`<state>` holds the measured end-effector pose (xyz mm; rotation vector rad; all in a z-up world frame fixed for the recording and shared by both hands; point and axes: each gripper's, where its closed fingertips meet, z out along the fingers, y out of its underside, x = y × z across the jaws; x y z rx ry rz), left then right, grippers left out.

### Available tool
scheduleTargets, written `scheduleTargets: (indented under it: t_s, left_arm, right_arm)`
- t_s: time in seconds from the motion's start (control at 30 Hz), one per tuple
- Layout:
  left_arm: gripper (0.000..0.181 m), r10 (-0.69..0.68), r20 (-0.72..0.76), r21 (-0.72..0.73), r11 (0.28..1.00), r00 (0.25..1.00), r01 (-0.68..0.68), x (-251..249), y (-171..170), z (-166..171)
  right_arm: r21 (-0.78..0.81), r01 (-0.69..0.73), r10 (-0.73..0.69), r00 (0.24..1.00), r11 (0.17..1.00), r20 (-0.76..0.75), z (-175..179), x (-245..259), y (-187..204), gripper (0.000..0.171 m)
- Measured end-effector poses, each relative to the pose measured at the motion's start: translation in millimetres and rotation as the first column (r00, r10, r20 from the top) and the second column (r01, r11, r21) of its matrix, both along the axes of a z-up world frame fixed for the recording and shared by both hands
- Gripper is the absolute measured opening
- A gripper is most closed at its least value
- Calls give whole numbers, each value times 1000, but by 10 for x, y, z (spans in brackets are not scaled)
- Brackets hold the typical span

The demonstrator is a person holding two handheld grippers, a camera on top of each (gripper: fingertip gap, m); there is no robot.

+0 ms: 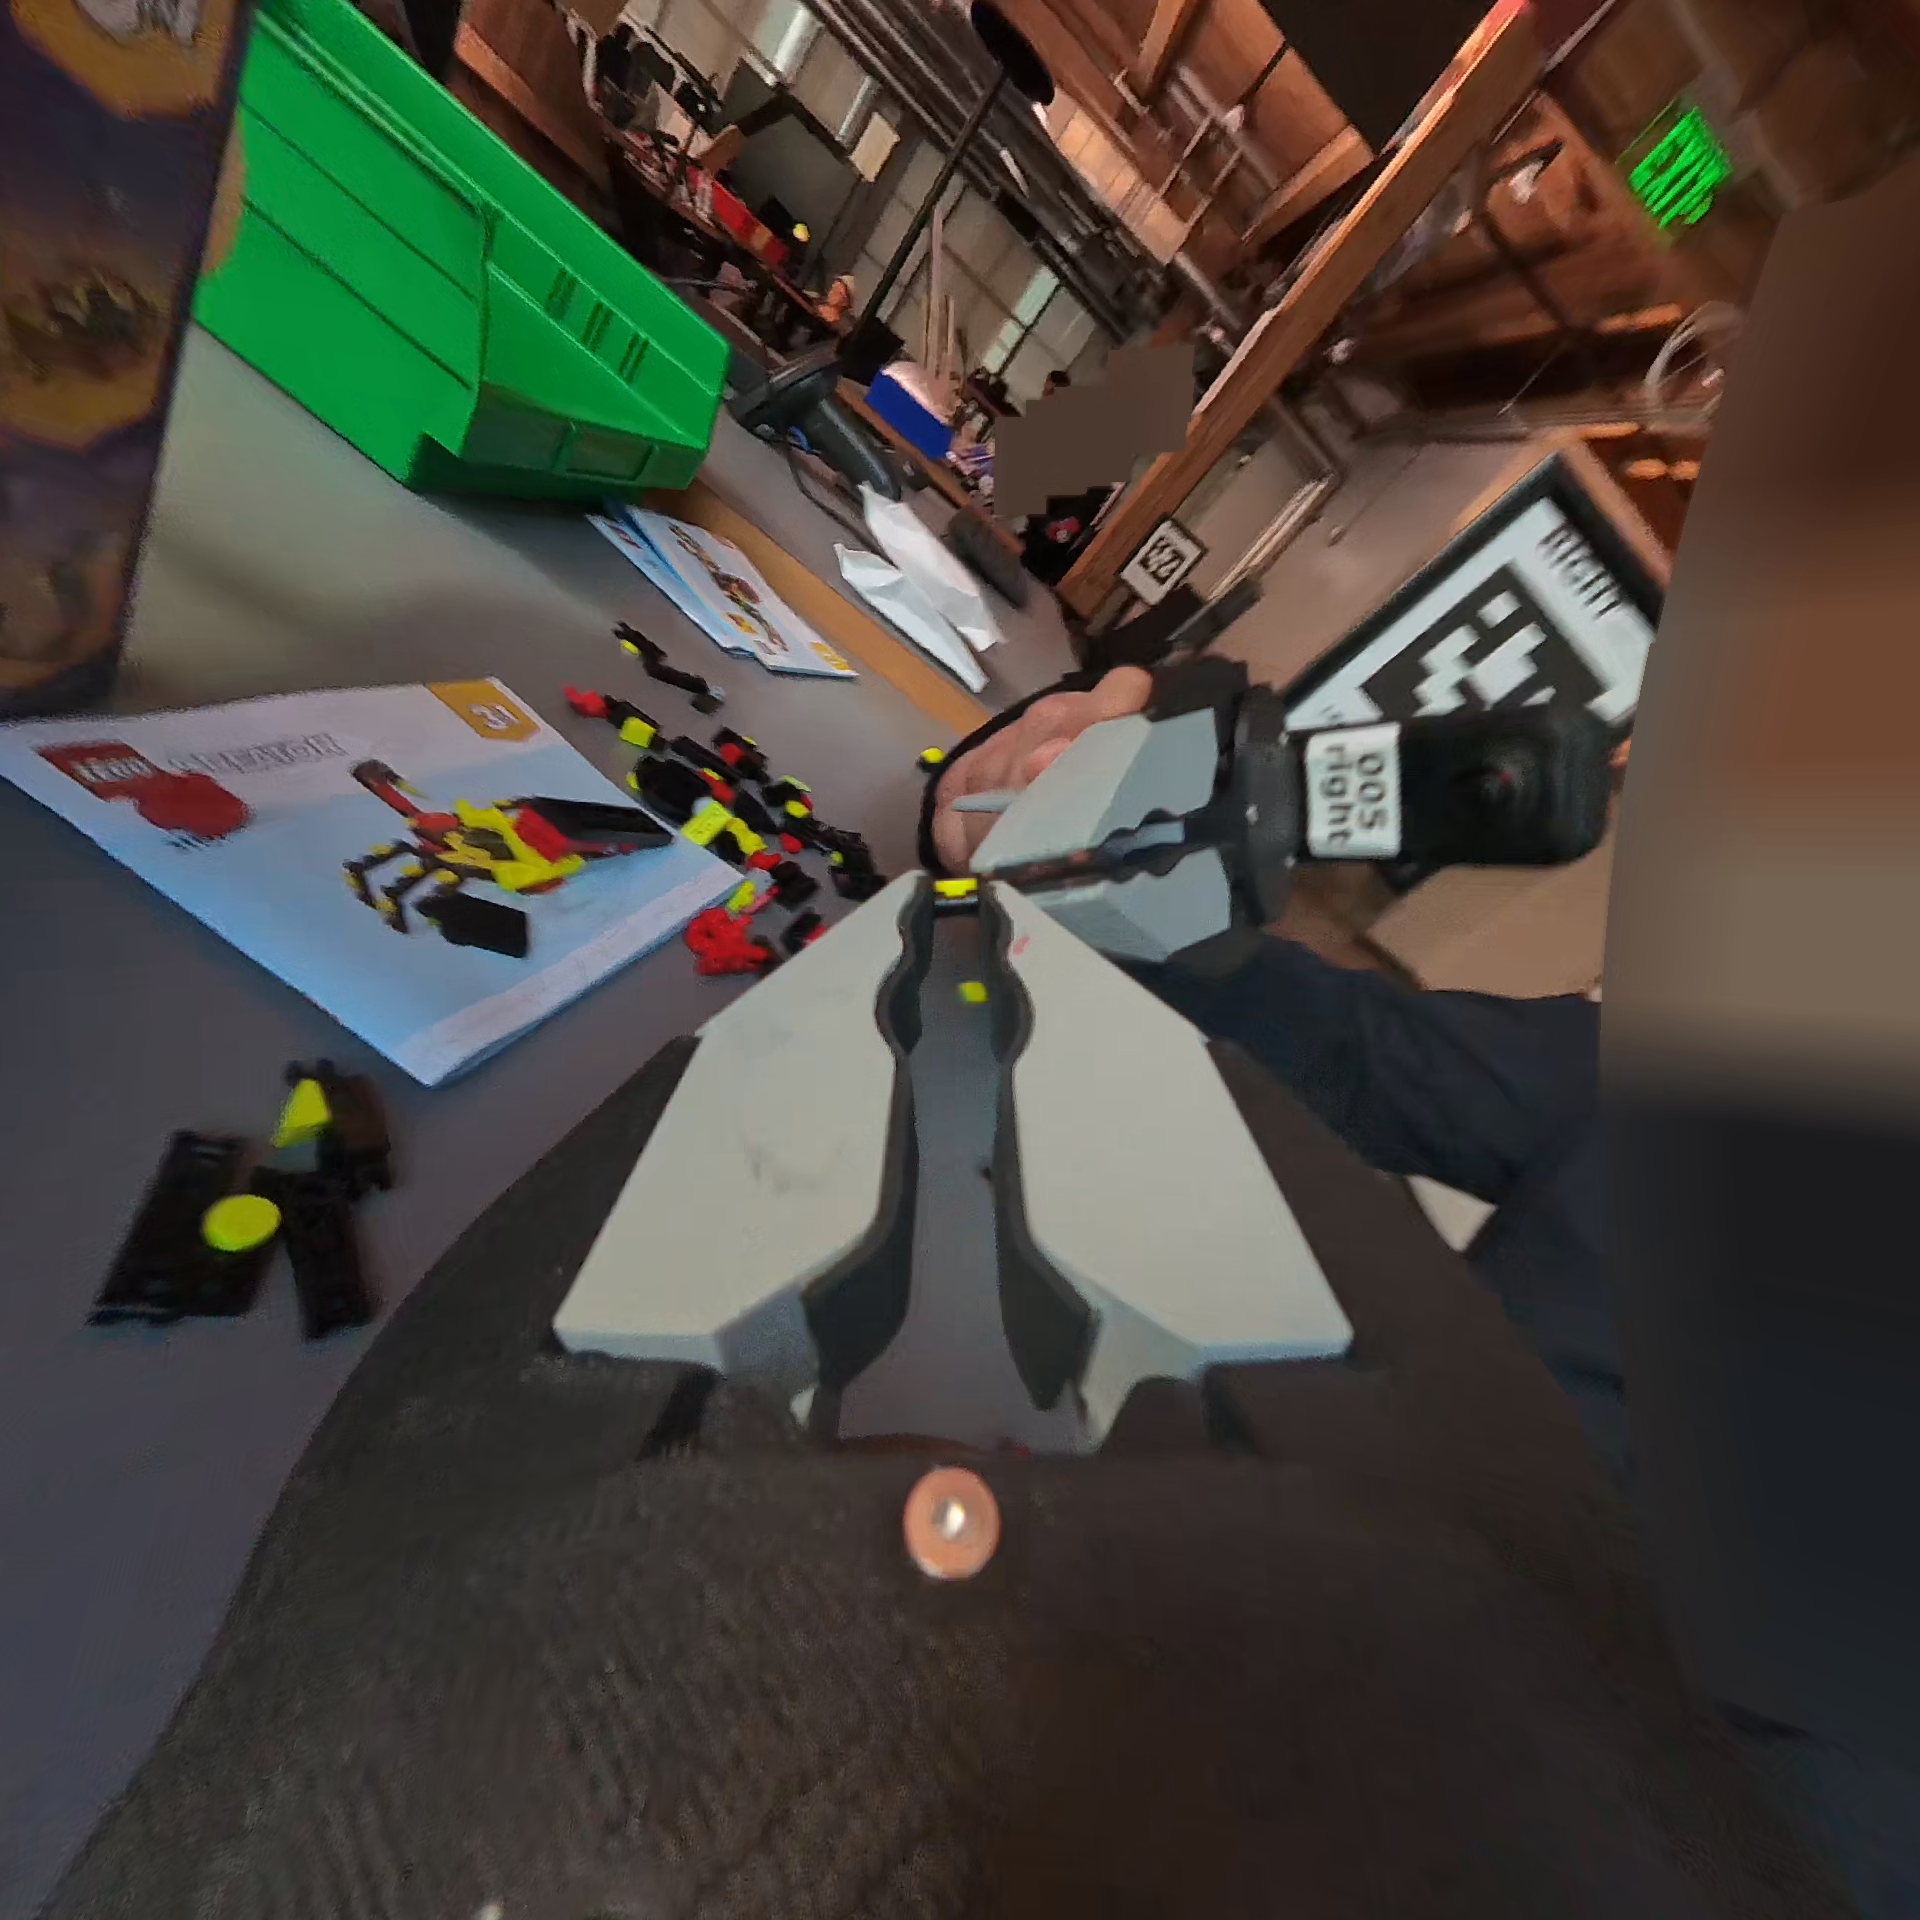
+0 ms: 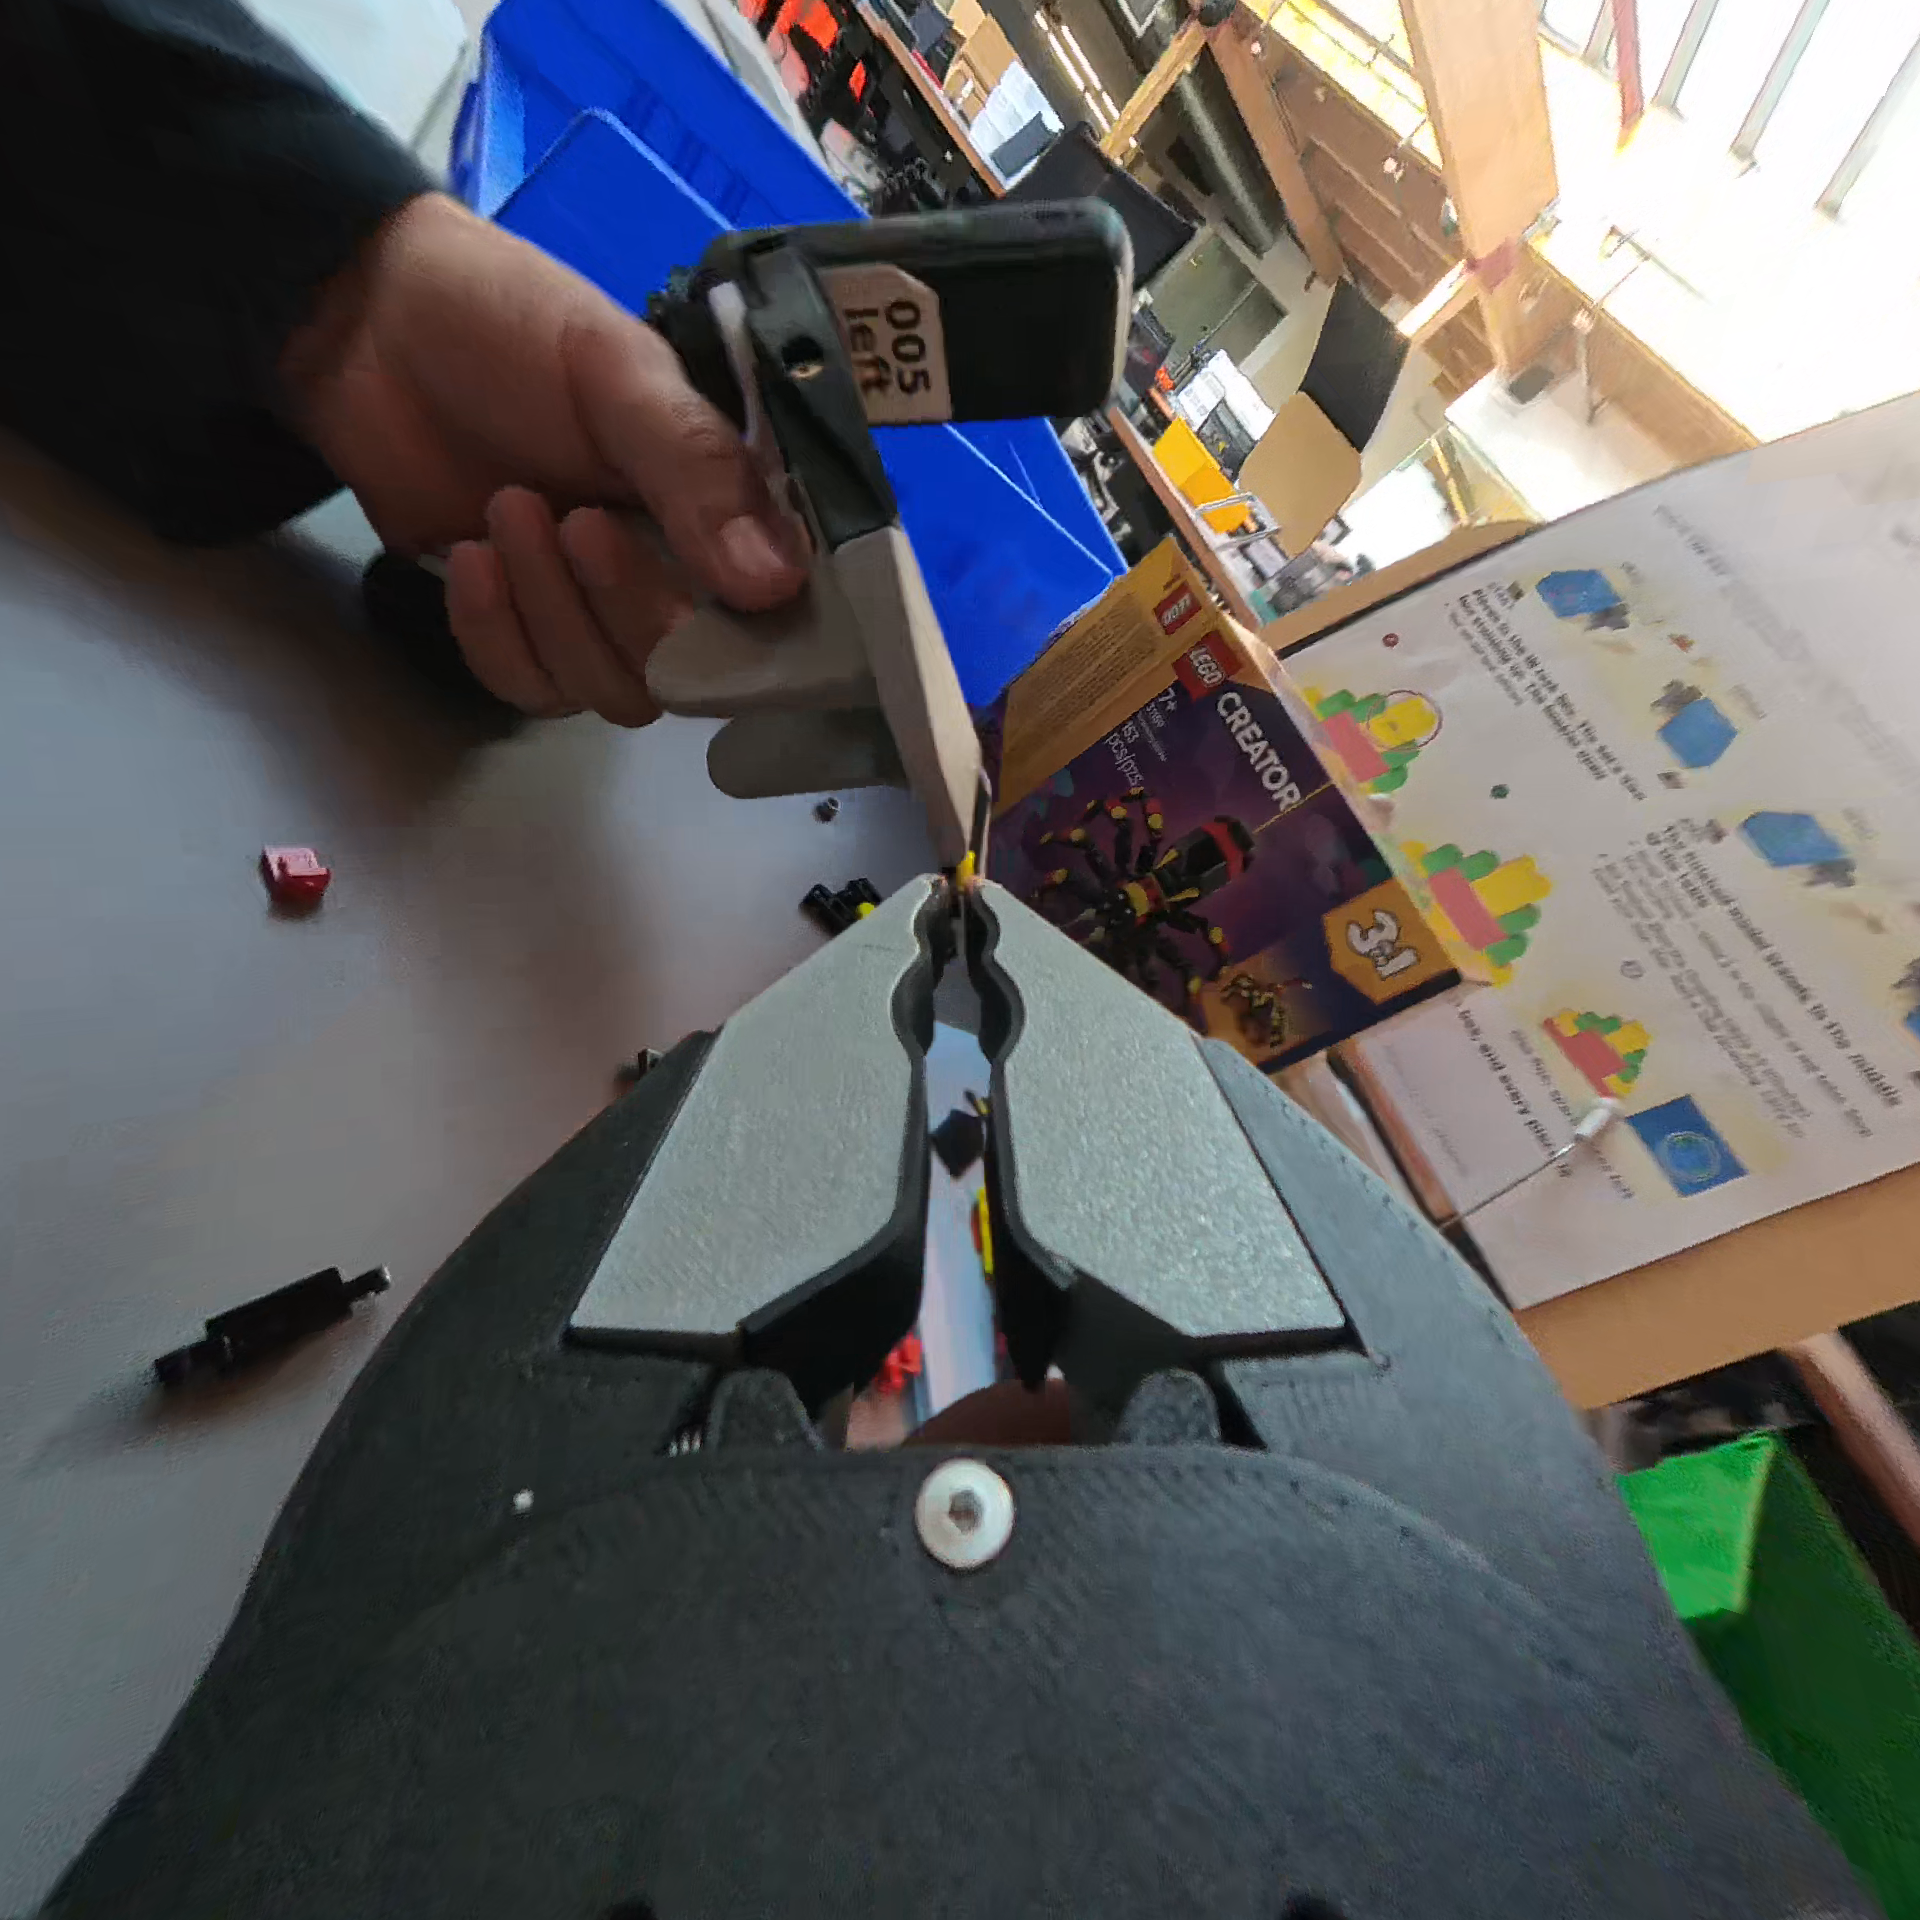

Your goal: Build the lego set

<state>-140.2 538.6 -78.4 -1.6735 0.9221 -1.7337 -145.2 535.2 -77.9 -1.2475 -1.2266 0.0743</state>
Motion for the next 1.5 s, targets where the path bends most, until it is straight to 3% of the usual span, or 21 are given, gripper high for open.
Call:
scheduleTargets:
  t_s: [0.07,0.13,0.23,0.53,0.7,1.07,1.5]
  left_arm:
    - [5,103,-74,217,972,992,-85,-15,87,-41]
    - [5,151,-86,439,893,985,-99,-19,60,6]
    - [5,122,-45,568,820,991,-75,-9,-92,112]
    - [5,36,-10,686,727,999,-19,7,-307,127]
    - [7,82,-37,674,738,996,-36,6,-237,81]
    - [6,98,-107,699,715,989,5,9,-218,-21]
    - [5,108,-148,705,709,983,28,29,-226,-75]
  right_arm:
    - [-108,-26,17,997,994,-79,16,31,20,0]
    - [-198,-64,35,989,978,-144,23,47,26,5]
    - [-289,-132,76,977,948,-199,0,25,-12,8]
    - [-497,-371,194,908,784,-371,-7,-55,-214,7]
    - [-418,-303,191,938,856,-290,-20,-32,-173,6]
    - [-400,-250,176,961,882,-212,-104,-14,-142,6]
    - [-483,-350,188,917,803,-352,-18,12,-174,7]
